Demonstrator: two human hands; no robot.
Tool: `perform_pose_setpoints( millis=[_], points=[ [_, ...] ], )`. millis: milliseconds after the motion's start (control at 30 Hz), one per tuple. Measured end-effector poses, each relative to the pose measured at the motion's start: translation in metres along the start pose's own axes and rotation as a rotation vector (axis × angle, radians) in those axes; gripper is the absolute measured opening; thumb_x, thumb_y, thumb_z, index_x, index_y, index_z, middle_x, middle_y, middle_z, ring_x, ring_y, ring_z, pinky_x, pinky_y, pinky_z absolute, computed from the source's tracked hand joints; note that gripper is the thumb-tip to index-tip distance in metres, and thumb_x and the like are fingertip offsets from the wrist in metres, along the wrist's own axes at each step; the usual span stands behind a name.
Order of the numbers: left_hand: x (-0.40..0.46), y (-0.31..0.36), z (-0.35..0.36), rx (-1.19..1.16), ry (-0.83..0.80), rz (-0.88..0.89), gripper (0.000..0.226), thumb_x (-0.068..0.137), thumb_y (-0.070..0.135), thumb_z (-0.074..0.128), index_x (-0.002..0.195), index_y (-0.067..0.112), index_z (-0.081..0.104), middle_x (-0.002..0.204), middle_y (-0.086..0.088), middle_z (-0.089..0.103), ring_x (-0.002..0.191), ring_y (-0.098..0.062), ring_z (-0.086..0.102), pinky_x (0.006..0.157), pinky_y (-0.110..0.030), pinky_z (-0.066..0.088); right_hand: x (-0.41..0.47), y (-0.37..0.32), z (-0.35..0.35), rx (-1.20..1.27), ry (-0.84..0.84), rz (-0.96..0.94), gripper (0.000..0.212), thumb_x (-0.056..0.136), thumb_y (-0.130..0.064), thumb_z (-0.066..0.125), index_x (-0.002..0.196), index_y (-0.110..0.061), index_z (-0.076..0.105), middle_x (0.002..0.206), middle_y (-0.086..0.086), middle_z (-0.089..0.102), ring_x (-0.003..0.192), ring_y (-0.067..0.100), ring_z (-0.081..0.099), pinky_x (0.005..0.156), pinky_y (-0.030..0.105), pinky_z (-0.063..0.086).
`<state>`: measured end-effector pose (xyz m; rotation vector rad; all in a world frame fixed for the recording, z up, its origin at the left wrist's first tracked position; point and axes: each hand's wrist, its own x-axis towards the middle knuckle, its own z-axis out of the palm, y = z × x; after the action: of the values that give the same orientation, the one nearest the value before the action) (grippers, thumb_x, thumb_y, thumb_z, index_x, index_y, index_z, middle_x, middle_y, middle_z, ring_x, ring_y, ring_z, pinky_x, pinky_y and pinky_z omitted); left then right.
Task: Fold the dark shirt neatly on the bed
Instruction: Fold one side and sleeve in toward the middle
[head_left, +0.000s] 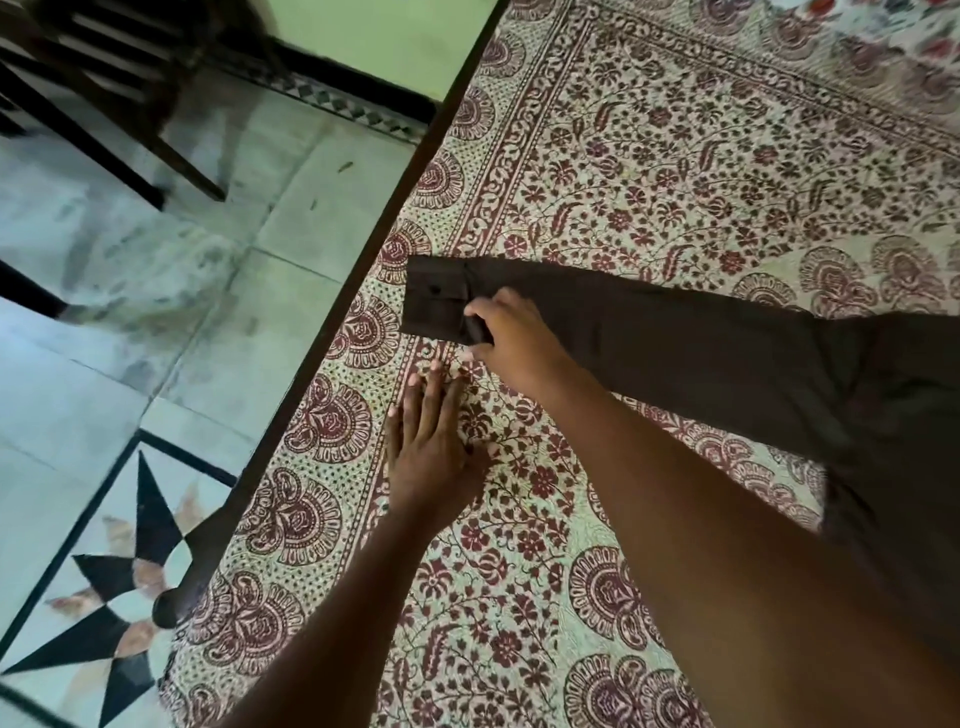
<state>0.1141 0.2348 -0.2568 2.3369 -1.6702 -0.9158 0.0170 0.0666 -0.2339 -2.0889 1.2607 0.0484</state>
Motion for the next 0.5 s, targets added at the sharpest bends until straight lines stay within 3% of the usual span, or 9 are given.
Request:
perform_pose_setpoints(
  millis=[100,200,267,333,400,500],
  points=[
    [0.001,-0.002,0.005,-0.01,0.034,-0.012,0.088,0.099,0.059,0.051,0.166,0.037,-0.002,0.171,0.015,-0.024,0.156,-0.013,-0.029,0.128,-0.047,-0.011,0.007,0.008,0.006,-0.06,0.056,-0.044,0.044,0.093,-0.02,0.075,0.132,-0.018,0.056,0.128,0.007,0.044,0.12,0.03,0.044,0.094,0.048,0.053],
    [0.002,0.0,0.007,-0.039,0.054,-0.021,0.089,0.097,0.054,0.056,0.166,0.037,0.002,0.171,0.017,-0.022,0.156,-0.011,-0.028,0.128,-0.046,-0.013,0.011,0.01,0.005,-0.221,0.043,-0.096,0.033,0.099,-0.011,0.061,0.131,-0.013,0.051,0.13,0.01,0.044,0.121,0.032,0.042,0.083,0.045,0.053],
    [0.0,0.008,0.007,-0.062,0.078,-0.059,0.091,0.094,0.046,0.06,0.166,0.035,0.006,0.173,0.016,-0.017,0.157,-0.012,-0.025,0.127,-0.049,-0.013,0.011,0.011,0.003,-0.183,0.08,-0.08,0.026,0.1,-0.005,0.056,0.125,-0.007,0.051,0.125,0.011,0.05,0.117,0.031,0.05,0.079,0.04,0.047],
    [0.001,0.024,0.007,-0.1,0.133,-0.121,0.092,0.09,0.041,0.064,0.165,0.03,0.012,0.175,0.01,-0.008,0.16,-0.018,-0.015,0.128,-0.055,-0.007,0.006,0.013,-0.007,0.089,0.212,0.042,0.013,0.103,-0.005,0.054,0.116,-0.006,0.055,0.106,0.005,0.058,0.095,0.022,0.061,0.068,0.027,0.044],
    [0.005,0.054,0.009,-0.168,0.171,-0.156,0.092,0.091,0.046,0.065,0.165,0.023,0.015,0.175,0.002,0.0,0.161,-0.023,-0.006,0.128,-0.058,-0.004,-0.004,0.023,-0.023,0.497,0.351,0.256,0.01,0.105,-0.005,0.053,0.11,-0.012,0.059,0.093,-0.003,0.059,0.076,0.01,0.058,0.059,0.021,0.043],
    [0.021,0.111,0.017,-0.214,0.126,-0.063,0.1,0.093,0.061,0.059,0.166,0.019,0.006,0.175,-0.001,0.0,0.161,-0.025,-0.002,0.126,-0.053,-0.005,-0.035,0.049,-0.059,1.28,0.55,0.47,0.028,0.103,-0.001,0.051,0.092,-0.025,0.061,0.086,-0.002,0.059,0.07,0.002,0.056,0.064,0.022,0.043]
  ],
)
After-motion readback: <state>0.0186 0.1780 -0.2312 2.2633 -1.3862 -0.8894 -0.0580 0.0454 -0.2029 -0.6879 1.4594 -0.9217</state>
